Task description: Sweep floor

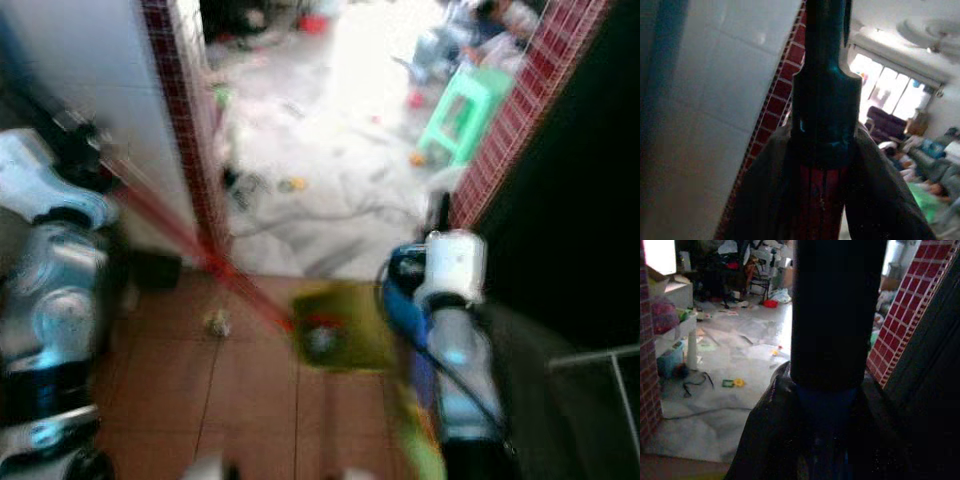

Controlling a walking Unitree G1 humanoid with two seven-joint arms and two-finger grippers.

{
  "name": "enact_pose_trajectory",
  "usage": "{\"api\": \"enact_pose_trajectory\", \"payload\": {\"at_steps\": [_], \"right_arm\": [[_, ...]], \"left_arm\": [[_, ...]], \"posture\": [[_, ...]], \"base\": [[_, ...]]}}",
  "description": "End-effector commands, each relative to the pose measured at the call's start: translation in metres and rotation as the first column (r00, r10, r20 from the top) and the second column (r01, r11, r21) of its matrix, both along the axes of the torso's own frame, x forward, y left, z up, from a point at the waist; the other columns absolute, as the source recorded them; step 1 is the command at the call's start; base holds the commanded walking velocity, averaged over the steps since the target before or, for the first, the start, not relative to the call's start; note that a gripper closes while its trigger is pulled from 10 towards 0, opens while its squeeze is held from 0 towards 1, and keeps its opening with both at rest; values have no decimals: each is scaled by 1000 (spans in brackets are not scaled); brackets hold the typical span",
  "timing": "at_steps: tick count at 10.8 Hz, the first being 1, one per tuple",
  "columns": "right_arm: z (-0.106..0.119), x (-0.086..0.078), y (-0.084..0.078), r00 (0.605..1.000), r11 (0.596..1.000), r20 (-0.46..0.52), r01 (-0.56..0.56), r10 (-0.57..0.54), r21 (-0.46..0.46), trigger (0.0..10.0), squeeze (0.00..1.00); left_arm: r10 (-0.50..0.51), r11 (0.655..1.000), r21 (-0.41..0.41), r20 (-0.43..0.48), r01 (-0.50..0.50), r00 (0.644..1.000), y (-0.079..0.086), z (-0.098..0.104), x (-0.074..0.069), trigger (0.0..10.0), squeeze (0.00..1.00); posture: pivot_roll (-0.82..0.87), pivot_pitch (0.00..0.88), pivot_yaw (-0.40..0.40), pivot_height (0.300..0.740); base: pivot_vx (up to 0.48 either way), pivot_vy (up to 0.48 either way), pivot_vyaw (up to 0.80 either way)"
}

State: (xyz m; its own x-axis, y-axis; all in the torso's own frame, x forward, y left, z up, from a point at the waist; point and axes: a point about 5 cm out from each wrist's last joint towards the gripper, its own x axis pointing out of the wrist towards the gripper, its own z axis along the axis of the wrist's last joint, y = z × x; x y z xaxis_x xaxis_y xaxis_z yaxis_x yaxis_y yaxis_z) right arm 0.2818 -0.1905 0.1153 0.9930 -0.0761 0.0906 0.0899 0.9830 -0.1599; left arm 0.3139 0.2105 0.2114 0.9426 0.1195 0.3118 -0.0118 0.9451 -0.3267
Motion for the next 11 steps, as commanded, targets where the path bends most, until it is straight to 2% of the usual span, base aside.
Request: {"api": "enact_pose_trajectory", "payload": {"at_steps": [1,8,10,11], "right_arm": [[8,0,-11,999,999,32,32,-32,-25,10000,0],[8,0,-11,999,999,32,32,-32,-25,10000,0],[0,4,-7,1000,999,12,16,-16,-31,10000,0],[0,4,-7,1000,999,11,15,-15,-30,10000,0]], "left_arm": [[-37,999,-4,88,37,995,-11,19,0,10000,0],[-37,999,-4,88,37,995,-11,19,0,10000,0],[-135,990,-28,114,139,984,-31,26,-1,10000,0],[-138,990,-23,110,141,984,-32,25,-2,10000,0]], "posture": [[-63,0,-19,740],[-63,0,-19,740],[-55,0,-16,740],[-54,0,-18,740]], "base": [[412,0,0],[412,0,0],[315,-358,-228],[296,-375,-800]]}}
